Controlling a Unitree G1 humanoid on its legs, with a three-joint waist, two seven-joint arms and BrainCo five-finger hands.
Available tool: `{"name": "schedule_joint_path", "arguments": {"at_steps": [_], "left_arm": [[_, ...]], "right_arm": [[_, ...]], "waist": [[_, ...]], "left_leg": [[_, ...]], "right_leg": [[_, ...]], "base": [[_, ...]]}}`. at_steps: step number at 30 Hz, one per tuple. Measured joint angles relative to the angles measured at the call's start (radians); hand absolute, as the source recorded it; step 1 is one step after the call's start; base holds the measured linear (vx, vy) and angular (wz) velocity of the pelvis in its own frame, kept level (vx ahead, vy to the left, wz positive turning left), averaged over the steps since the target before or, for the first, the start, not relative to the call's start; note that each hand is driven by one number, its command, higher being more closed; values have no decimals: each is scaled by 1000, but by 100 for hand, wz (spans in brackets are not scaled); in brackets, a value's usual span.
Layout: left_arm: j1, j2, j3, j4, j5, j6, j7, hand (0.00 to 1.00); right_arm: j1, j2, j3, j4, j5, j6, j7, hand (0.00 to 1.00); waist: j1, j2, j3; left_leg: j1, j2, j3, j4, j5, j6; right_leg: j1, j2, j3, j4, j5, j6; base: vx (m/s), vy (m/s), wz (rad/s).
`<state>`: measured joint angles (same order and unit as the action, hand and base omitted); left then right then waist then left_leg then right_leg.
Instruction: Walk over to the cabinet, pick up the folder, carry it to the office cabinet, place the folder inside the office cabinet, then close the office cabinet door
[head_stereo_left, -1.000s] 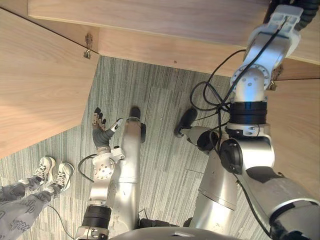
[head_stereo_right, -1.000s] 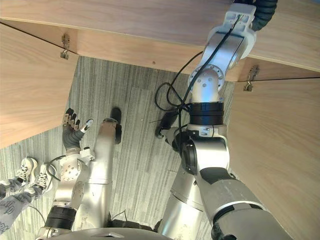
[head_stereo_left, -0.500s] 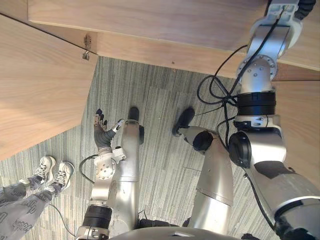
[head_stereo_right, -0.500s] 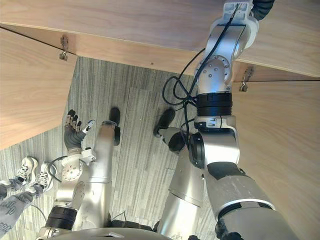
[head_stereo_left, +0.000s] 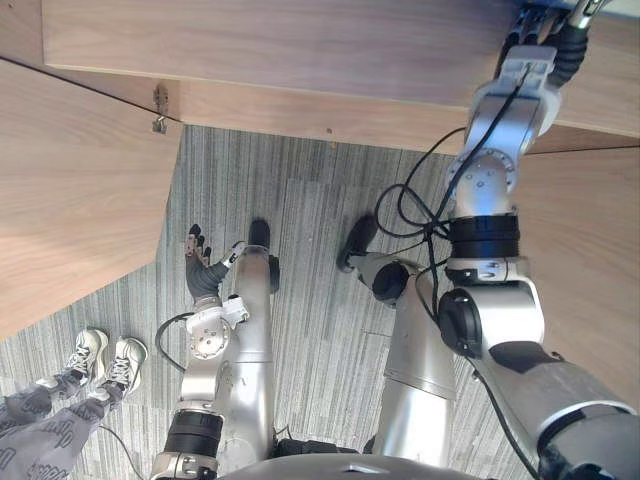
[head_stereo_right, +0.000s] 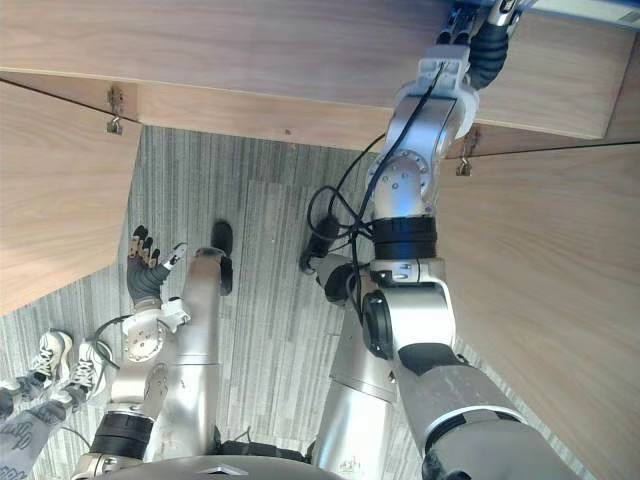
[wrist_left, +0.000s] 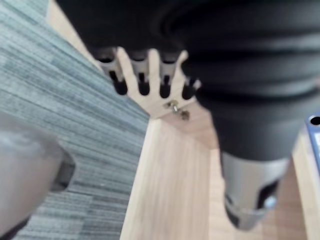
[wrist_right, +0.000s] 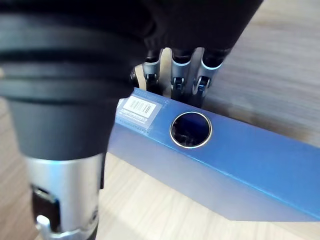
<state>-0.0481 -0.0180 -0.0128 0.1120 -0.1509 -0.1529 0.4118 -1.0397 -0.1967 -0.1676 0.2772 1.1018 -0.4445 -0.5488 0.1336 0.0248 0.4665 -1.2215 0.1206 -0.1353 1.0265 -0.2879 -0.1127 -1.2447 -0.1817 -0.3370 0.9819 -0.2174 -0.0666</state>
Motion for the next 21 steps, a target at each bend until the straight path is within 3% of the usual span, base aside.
{"name": "schedule_joint_path", "arguments": {"at_steps": [8,21], "left_arm": [[-3,-3,12,22,0,25,0,0],[-9,-2,36,21,0,25,0,0]], "right_arm": [[128,109,22,-149,32,-56,-5,0],[148,97,42,-152,32,-49,-4,0]], "waist": [[-7,0,0],[-13,0,0]], "left_leg": [[33,9,4,-24,0,-1],[54,15,7,-38,0,-1]], "right_leg": [[29,14,1,-25,4,2],[57,27,1,-59,19,-2]], "base": [[-7,7,-3],[-10,17,-2]]}}
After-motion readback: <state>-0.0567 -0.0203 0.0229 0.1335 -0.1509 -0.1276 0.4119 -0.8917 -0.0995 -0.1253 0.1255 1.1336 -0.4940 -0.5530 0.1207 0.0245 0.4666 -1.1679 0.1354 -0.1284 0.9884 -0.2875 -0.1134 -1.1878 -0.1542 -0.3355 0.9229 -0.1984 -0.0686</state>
